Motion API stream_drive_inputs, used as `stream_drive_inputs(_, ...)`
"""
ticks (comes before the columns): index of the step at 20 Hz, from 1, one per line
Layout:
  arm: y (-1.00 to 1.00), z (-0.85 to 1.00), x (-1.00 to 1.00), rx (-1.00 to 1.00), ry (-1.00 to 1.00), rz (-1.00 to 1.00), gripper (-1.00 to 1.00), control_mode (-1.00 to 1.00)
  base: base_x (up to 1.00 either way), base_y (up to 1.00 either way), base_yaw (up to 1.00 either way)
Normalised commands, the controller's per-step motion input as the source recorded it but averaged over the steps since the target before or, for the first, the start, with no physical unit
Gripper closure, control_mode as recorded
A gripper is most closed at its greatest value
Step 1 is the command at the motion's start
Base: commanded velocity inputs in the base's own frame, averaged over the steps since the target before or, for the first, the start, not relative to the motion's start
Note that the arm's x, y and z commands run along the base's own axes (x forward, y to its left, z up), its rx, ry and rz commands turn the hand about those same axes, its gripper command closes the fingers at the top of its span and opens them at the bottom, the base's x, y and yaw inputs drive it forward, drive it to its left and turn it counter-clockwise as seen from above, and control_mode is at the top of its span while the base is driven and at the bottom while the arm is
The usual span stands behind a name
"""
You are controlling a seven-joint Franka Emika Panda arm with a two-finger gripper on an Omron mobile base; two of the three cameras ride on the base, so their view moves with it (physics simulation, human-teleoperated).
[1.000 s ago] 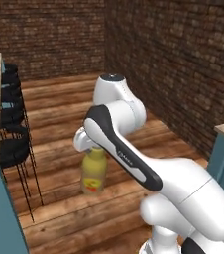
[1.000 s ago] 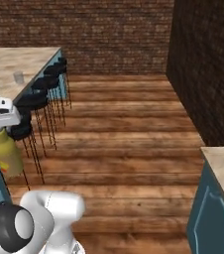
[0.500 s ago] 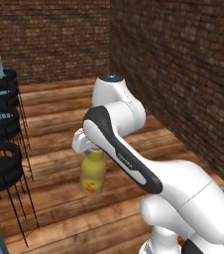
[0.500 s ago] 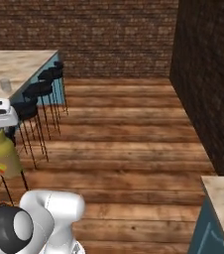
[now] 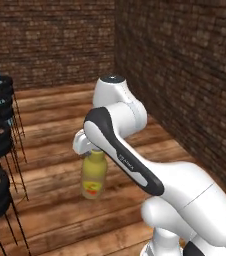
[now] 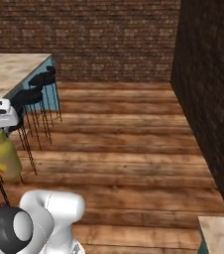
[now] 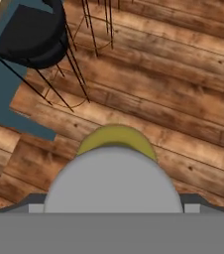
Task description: There is a wine glass and glass cup on the dining counter. Place the wine bottle next to the wine glass and the juice bottle next to the glass cup.
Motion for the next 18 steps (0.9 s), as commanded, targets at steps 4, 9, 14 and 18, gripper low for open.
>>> stream_drive_inputs(4, 0.0, 0.0, 0.0, 0.0, 0.0, 0.0, 1.0, 1.0, 0.81, -0.22, 0.13)
stream_drive_inputs(9, 0.0, 0.0, 0.0, 0.0, 0.0, 0.0, 1.0, 1.0, 0.77, -0.1, 0.31)
stream_drive_inputs(14, 0.0, 0.0, 0.0, 0.0, 0.0, 0.0, 1.0, 1.0, 0.7, -0.06, 0.4)
stream_drive_inputs(18, 0.0, 0.0, 0.0, 0.0, 0.0, 0.0, 1.0, 1.0, 0.72, -0.06, 0.38)
